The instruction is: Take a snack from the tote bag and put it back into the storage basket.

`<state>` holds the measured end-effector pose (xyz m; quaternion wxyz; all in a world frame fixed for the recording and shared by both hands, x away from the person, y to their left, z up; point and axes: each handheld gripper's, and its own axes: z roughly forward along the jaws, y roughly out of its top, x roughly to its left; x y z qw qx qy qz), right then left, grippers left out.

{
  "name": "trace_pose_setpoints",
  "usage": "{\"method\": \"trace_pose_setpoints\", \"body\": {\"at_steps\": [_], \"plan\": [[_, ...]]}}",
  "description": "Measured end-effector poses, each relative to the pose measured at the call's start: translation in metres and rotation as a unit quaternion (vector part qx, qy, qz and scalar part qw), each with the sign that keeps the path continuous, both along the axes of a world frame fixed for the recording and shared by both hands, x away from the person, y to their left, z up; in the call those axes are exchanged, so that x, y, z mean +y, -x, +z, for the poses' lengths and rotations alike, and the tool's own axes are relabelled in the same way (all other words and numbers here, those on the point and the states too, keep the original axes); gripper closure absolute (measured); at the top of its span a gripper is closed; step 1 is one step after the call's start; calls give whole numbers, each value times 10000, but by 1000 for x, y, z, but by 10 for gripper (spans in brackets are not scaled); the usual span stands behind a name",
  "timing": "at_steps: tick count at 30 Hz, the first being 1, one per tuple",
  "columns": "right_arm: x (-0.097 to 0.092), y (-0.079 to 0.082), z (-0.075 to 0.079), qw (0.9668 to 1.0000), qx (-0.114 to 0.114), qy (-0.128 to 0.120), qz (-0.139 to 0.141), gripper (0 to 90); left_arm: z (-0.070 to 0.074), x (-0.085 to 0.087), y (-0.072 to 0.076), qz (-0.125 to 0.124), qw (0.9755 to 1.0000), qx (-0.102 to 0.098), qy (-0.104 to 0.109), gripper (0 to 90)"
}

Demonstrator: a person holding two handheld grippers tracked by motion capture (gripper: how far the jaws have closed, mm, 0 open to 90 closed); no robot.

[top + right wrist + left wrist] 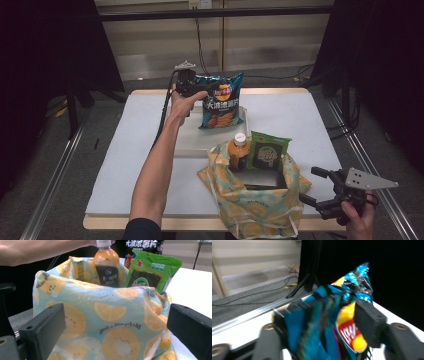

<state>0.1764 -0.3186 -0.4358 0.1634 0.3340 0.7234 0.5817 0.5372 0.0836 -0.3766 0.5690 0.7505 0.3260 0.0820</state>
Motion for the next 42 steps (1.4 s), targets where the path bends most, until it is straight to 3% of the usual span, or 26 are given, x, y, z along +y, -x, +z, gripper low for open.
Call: {"method": "trace_pose_setpoints", "body": {"at_steps": [2, 4, 5, 6, 9, 11, 15, 18, 19, 22, 24, 26, 29, 32, 34, 36, 38, 39, 42], "plan": [[0, 0, 0, 10000, -14, 8, 2, 16, 1, 4, -2, 93, 9999, 26, 52, 277], [0, 0, 0, 10000, -15, 15, 22, 16, 2, 9, -1, 166, 9998, 55, 47, 266], [0, 0, 0, 10000, -18, 13, 21, 16, 1, 10, -1, 224, 9996, 90, 157, 236], [0, 0, 0, 10000, -9, 4, 10, 16, 1, 13, 0, 190, 9998, 67, 37, 226], [0, 0, 0, 10000, 14, 27, 29, 16, 0, 18, 2, 241, 9996, 111, 42, 183], [1, 0, 0, 10000, 11, 42, 30, 18, -1, 22, 4, 232, 9997, 60, -94, 169], [1, -1, 0, 10000, 18, 48, 21, 18, -1, 32, 7, 319, 9994, 94, -44, 126], [1, -1, 0, 10000, 16, 51, 9, 18, -1, 37, 10, 366, 9993, 90, -74, 127], [1, 0, 0, 10000, 16, 50, 12, 18, -2, 38, 11, 387, 9992, 101, 8, 127], [2, -1, 0, 10000, 7, 62, 21, 18, -2, 44, 16, 297, 9995, 63, -4, 133], [2, 0, 0, 10000, 17, 57, 28, 18, -1, 48, 22, 307, 9994, -3, 154, 122], [2, 0, 0, 10000, 24, 50, 25, 18, -1, 50, 27, 304, 9995, -112, 43, 137], [1, -1, -1, 10000, 30, 57, 25, 18, -2, 53, 31, 303, 9995, -74, 29, 133], [2, -1, 0, 10000, 22, 53, 22, 18, -3, 55, 35, 164, 9998, 17, -117, 198], [2, -1, 0, 10000, 26, 60, 19, 18, -5, 52, 40, -22, 9996, 17, -268, 304], [2, -1, 0, 10000, 20, 79, 9, 18, -9, 49, 43, -351, 9990, 183, -202, 346], [2, -1, 0, 10000, 9, 78, -16, 18, -11, 46, 46, -398, 9986, 175, -300, 446], [2, -1, 0, 10000, 15, 76, -17, 18, -19, 40, 49, -641, 9973, 218, -290, 516], [2, 0, 0, 10000, 19, 72, -20, 18, -34, 31, 52, -860, 9947, 340, -451, 666]]}}
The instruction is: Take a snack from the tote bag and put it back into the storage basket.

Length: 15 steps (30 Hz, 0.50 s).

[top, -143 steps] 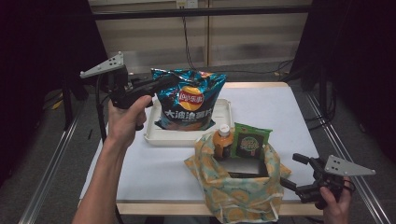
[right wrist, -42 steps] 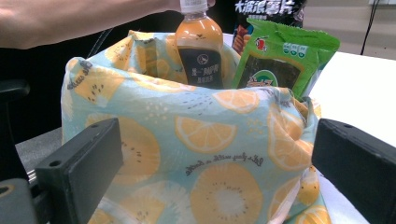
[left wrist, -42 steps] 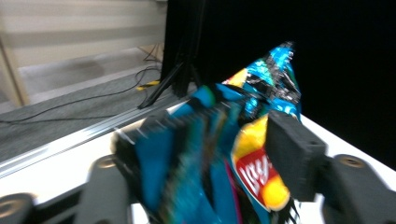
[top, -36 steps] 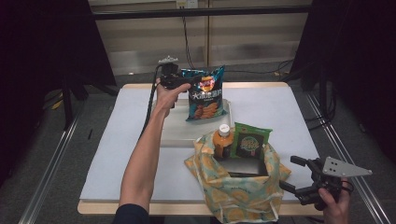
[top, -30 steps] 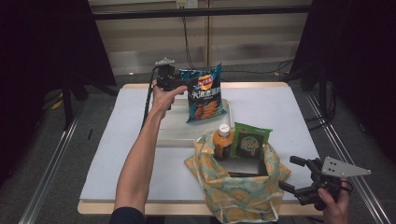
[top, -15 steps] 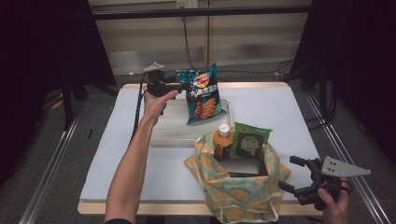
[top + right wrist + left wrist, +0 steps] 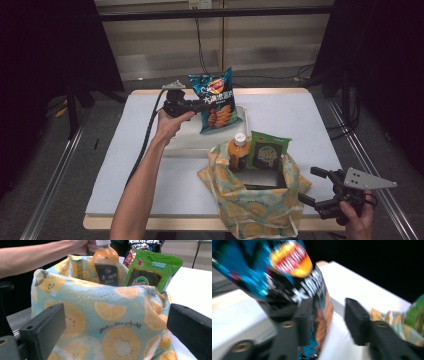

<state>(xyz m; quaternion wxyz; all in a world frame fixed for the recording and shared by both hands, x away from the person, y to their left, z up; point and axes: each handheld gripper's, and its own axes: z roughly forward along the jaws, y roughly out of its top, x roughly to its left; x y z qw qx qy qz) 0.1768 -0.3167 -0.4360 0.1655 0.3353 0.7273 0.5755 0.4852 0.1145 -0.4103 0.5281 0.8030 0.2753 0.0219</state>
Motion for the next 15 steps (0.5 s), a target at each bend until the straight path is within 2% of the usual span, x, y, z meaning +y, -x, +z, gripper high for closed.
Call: {"method": "trace_pose_setpoints", "body": {"at_steps": [1, 4, 5, 9, 10, 11, 12, 14, 15], "plan": [[0, 0, 0, 10000, 1, 1, -6, 18, -5, -2, 1, -43, 9999, 17, -101, 716], [0, 0, 0, 10000, 0, -3, 0, 18, -19, -5, 2, -186, 9995, 131, -207, 827], [0, 0, 0, 10000, 18, -14, -2, 18, -23, -6, 1, -266, 9989, 199, -331, 865], [-1, -1, -1, 10000, 21, -11, -22, 18, -34, -8, 1, -301, 9967, 362, -666, 900], [-1, -1, 0, 10000, 20, -13, -29, 18, -37, -11, 0, -268, 9951, 375, -871, 900], [-1, -1, -1, 10000, 32, -10, -27, 18, -37, -11, 0, -268, 9951, 375, -871, 899], [-1, -1, -1, 10000, 40, -4, -19, 18, -41, -11, -2, -220, 9931, 428, -1070, 893], [-1, -1, -1, 10000, 25, -5, -28, 18, -44, -8, -5, -75, 9946, 513, -899, 889], [-1, 0, 0, 10000, 25, -17, -13, 18, -45, -8, -6, -64, 9941, 529, -943, 885]]}}
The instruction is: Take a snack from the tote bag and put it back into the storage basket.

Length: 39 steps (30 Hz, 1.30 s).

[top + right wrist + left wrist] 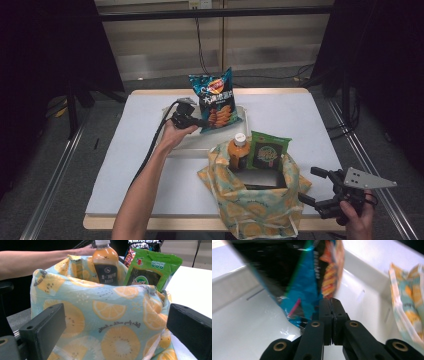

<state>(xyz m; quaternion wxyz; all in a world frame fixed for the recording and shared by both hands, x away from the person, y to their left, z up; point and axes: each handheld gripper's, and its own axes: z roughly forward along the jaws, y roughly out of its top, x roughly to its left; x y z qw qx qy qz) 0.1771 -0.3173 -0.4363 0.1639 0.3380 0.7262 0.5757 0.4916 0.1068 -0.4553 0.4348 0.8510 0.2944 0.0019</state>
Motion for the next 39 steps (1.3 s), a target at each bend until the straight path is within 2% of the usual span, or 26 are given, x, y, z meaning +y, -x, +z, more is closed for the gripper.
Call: {"method": "trace_pose_setpoints", "body": {"at_steps": [2, 7, 9, 15, 18, 19, 21, 23, 28, 30, 32, 35, 39], "plan": [[0, 0, 0, 10000, -7, 16, -12, 18, -1, 0, -2, 56, 10000, 21, 12, 885], [-1, -1, -1, 10000, 18, 9, -3, 18, 0, -2, -6, 207, 9997, -12, -144, 889], [0, 0, 0, 10000, 26, 7, -14, 18, 1, -2, -9, 361, 9991, -1, -203, 888], [-1, 0, 0, 10000, 6, 7, -1, 18, -1, -4, -13, 477, 9988, 10, -143, 883], [-1, 0, 0, 10000, 5, 6, 3, 18, -1, -6, -15, 551, 9984, 12, -160, 870], [-1, 0, 0, 10000, 10, -3, -1, 18, 0, -8, -16, 573, 9981, -24, -225, 863], [0, 0, 0, 10000, 2, 2, 9, 18, 0, -9, -17, 556, 9983, -6, -144, 863], [-1, -1, 0, 10000, 5, 11, 9, 18, 0, -11, -16, 594, 9981, -75, -165, 862], [-1, -1, 0, 10000, 8, 5, 3, 18, 0, -11, -17, 588, 9982, -69, -113, 840], [-1, -1, 0, 10000, 13, 7, -6, 18, 0, -10, -16, 607, 9981, -69, -16, 793], [-1, 0, 0, 10000, 8, 13, -13, 18, 1, -11, -13, 550, 9985, -72, -34, 776], [-2, -1, 0, 10000, 6, 10, -16, 19, 5, -8, -8, 467, 9987, -97, 169, 773], [-2, 0, 0, 10000, 16, 13, -34, 19, 13, -7, 0, 372, 9987, -226, 266, 729]]}}
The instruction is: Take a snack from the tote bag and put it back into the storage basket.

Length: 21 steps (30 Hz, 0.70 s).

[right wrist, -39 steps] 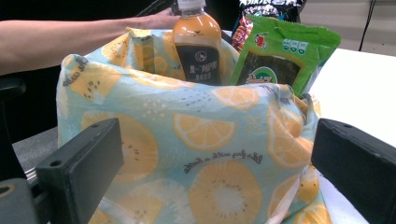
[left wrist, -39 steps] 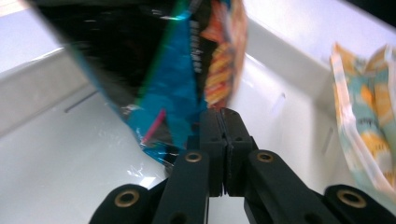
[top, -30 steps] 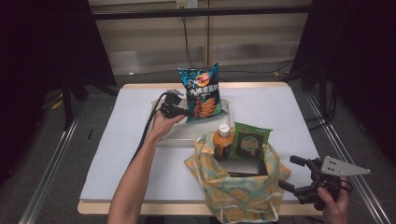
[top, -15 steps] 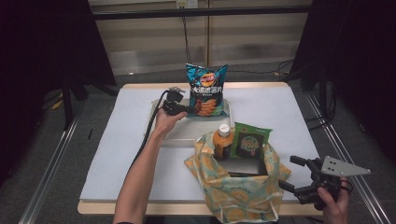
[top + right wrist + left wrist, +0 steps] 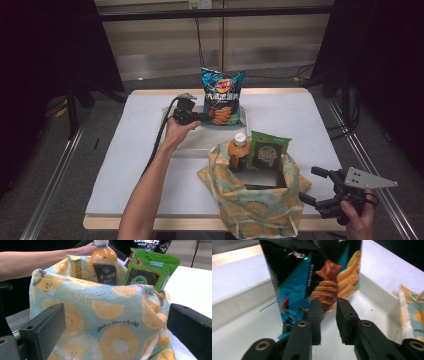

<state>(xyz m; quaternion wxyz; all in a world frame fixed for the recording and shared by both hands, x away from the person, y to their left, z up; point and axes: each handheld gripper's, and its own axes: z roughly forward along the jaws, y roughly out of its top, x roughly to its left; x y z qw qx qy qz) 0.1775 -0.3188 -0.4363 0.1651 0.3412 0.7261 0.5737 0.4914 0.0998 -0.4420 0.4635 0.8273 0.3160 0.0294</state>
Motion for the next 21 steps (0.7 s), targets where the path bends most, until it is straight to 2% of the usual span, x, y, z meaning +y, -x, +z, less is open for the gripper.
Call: {"method": "trace_pose_setpoints", "body": {"at_steps": [4, 6, 8, 10, 12, 16, 18, 21], "plan": [[0, 0, 0, 10000, 6, -16, -32, 19, 12, 0, 11, -121, 9997, -145, 142, 700], [0, 0, 1, 10000, 5, -36, -65, 19, 17, 1, 18, -171, 9992, -185, 309, 678], [-1, 0, 1, 9999, -2, -59, -153, 19, 19, 0, 25, -279, 9989, -244, 289, 659], [-2, -1, 1, 9999, -10, -93, -141, 14, 20, -1, 32, -380, 9983, -264, 343, 600], [-3, 0, 2, 9999, -29, -100, -120, 15, 22, -2, 38, -420, 9981, -376, 251, 538], [-1, -2, 5, 9997, -64, -82, -214, 47, 27, 0, 51, -410, 9975, -492, 284, 431], [0, -2, 7, 9995, -36, -150, -275, 70, 30, 4, 57, -480, 9966, -537, 404, 407], [2, -4, 10, 9992, -19, -169, -355, 106, 33, 10, 71, -450, 9956, -648, 514, 351]]}}
